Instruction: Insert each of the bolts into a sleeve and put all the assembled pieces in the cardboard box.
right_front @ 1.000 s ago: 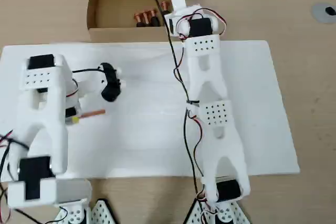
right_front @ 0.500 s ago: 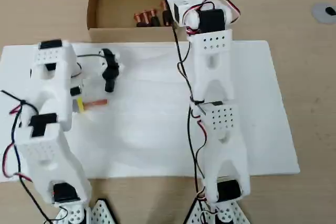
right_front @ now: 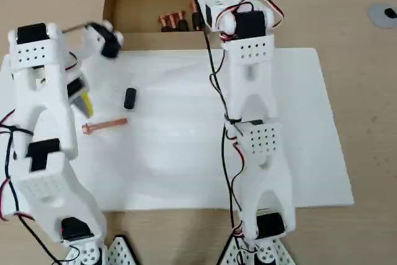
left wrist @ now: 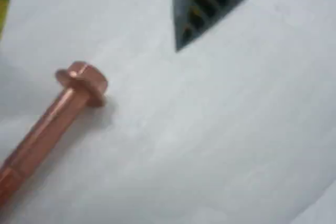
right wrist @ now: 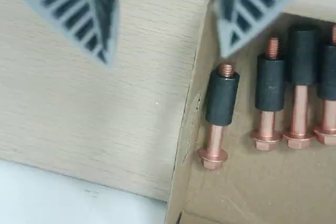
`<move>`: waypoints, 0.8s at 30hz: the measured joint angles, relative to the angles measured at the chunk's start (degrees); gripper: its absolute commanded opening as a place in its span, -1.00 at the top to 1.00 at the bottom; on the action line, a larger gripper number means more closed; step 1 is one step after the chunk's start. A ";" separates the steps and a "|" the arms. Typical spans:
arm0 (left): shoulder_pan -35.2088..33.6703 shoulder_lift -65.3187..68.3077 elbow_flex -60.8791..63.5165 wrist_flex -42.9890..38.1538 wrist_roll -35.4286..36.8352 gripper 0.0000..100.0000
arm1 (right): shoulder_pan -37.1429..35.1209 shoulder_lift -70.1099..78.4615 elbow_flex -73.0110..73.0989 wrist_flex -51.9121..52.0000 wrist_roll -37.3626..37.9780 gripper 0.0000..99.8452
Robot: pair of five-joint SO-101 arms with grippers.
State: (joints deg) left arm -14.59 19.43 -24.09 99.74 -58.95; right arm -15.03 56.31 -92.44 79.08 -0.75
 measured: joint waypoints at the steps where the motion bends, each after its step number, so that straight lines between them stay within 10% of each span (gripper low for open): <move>1: 0.53 -1.32 0.88 0.00 7.82 0.53 | 0.00 0.00 0.00 0.00 0.00 0.67; 11: 2.11 -6.15 14.33 0.00 93.01 0.53 | -1.67 2.20 0.00 0.00 0.00 0.67; 18: 2.29 -6.15 24.97 0.00 119.47 0.53 | -4.66 2.64 0.00 0.00 0.00 0.67; 24: 2.20 -6.24 26.29 -0.09 123.87 0.53 | -5.71 2.64 0.00 0.00 0.00 0.67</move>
State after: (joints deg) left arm -12.40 13.19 2.20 99.65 64.92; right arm -20.75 58.95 -92.44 79.08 -0.75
